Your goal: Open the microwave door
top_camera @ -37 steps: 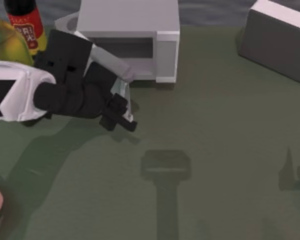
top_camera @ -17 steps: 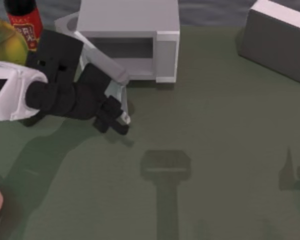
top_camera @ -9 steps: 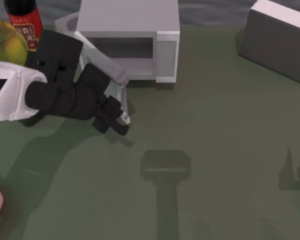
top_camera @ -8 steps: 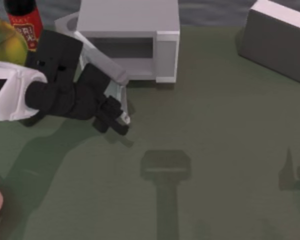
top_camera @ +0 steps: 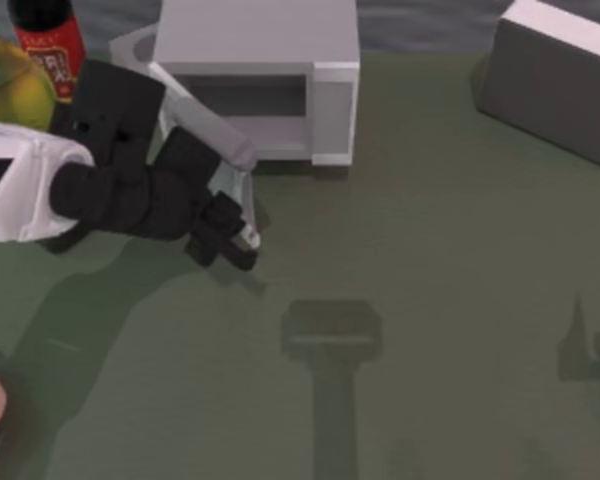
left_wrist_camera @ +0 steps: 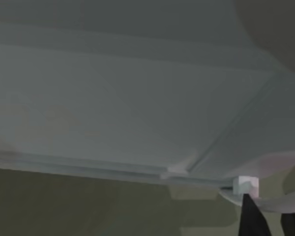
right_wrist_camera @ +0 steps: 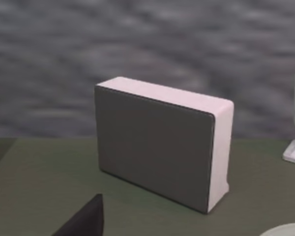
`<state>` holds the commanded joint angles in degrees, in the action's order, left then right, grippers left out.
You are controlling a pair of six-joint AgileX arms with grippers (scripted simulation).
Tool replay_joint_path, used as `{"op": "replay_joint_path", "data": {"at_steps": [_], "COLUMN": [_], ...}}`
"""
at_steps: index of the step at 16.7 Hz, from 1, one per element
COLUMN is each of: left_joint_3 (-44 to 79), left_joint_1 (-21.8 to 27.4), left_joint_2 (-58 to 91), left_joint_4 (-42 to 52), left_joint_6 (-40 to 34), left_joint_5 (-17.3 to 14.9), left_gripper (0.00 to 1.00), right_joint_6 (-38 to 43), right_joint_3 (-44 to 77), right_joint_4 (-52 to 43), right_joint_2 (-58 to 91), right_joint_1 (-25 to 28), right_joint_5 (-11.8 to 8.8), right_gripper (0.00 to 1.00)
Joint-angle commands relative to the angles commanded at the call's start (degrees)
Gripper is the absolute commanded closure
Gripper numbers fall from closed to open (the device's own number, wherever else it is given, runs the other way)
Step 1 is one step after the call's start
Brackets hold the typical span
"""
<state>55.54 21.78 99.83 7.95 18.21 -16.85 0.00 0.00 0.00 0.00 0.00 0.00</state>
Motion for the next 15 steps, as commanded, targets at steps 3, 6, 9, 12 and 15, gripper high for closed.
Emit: {"op": "replay_joint_path", "data": {"at_steps": [3, 6, 9, 12, 15], "left_joint_3": [-0.16, -0.25, -0.25, -0.37, -0.37], "left_joint_1": [0.33, -0.52, -1.5, -1.84, -1.84], "left_joint_2": [0.02, -0.16, -0.49, -0.51, -0.51], "left_joint_4": [0.1, 0.65, 1.17, 1.45, 1.45], "left_joint_6": [-0.14, 1.55, 3.48, 4.11, 4.11], "left_joint_5": [-0.48, -1.43, -2.59, -2.97, -2.97], "left_gripper": [1.0, 1.0, 1.0, 1.0, 1.0], "right_joint_6": [0.0, 0.0, 0.0, 0.0, 0.0], "right_joint_3": [0.0, 0.0, 0.0, 0.0, 0.0], "right_joint_4": [0.0, 0.0, 0.0, 0.0, 0.0], "right_joint_2": [0.0, 0.0, 0.0, 0.0, 0.0], "right_joint_1": [0.0, 0.0, 0.0, 0.0, 0.0], "right_joint_5": [0.0, 0.0, 0.0, 0.0, 0.0], "right_gripper": [0.0, 0.0, 0.0, 0.0, 0.0]}}
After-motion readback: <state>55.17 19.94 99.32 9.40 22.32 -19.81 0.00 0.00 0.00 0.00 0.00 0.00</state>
